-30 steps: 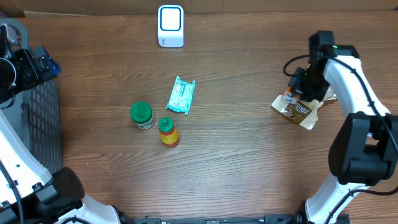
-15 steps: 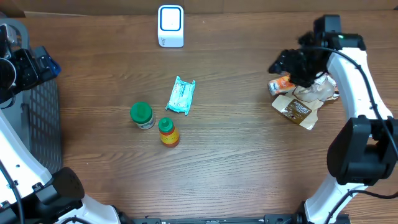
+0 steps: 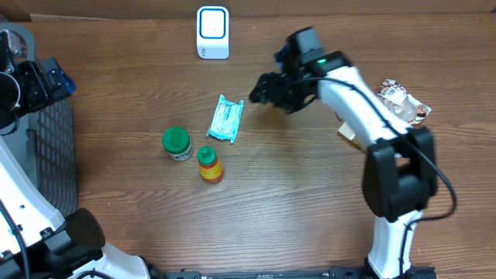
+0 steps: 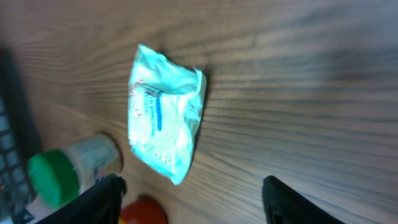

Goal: Scan the item barcode
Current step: 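Move the right gripper to the green wipes pack and grasp it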

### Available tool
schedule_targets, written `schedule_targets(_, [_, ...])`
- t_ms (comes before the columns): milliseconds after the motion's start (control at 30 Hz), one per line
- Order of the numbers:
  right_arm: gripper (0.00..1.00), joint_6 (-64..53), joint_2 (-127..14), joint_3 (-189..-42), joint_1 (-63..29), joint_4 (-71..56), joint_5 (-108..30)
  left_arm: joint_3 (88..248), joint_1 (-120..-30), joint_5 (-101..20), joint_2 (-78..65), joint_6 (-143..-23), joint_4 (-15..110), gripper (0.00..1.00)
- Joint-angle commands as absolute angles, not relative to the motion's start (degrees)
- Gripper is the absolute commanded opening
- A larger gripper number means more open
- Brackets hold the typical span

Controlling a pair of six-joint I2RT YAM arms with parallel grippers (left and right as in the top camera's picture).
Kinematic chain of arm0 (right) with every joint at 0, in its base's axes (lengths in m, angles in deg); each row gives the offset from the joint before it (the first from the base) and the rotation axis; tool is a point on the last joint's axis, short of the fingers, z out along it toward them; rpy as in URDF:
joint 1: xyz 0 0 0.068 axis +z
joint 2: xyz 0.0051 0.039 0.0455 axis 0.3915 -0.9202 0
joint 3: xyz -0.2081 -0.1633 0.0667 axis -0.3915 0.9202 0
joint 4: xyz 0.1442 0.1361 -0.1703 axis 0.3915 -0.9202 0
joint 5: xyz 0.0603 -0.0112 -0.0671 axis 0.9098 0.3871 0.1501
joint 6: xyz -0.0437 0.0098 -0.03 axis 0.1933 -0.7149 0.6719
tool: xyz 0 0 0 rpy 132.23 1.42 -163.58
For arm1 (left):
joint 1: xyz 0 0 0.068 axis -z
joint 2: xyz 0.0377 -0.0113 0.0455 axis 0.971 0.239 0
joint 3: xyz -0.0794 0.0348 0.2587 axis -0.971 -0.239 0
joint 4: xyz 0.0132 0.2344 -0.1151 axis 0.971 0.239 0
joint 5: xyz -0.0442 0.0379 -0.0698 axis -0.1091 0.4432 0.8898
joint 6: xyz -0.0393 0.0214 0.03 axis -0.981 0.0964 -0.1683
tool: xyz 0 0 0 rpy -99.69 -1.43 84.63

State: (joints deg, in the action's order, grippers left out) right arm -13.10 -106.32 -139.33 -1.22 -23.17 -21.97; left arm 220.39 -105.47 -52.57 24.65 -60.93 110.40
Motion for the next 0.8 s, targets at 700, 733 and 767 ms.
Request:
schedule_targets(700, [0.06, -26.2, -120.0, -140.2, 11.8, -11.5, -40.4, 220.1, -105.4, -52.5, 25.0, -59.8, 110.4, 1.0])
schedule_targets(733, [0.04, -25.8, -120.0, -140.2, 11.6, -12.0, -40.3, 220.1, -105.4, -52.5, 25.0, -59.8, 110.4, 0.99])
schedule_targets(767, [0.04, -25.8, -119.9, -140.2, 11.2, -12.7, -40.3, 220.1, -105.4, -52.5, 25.0, -59.8, 110.4, 1.0])
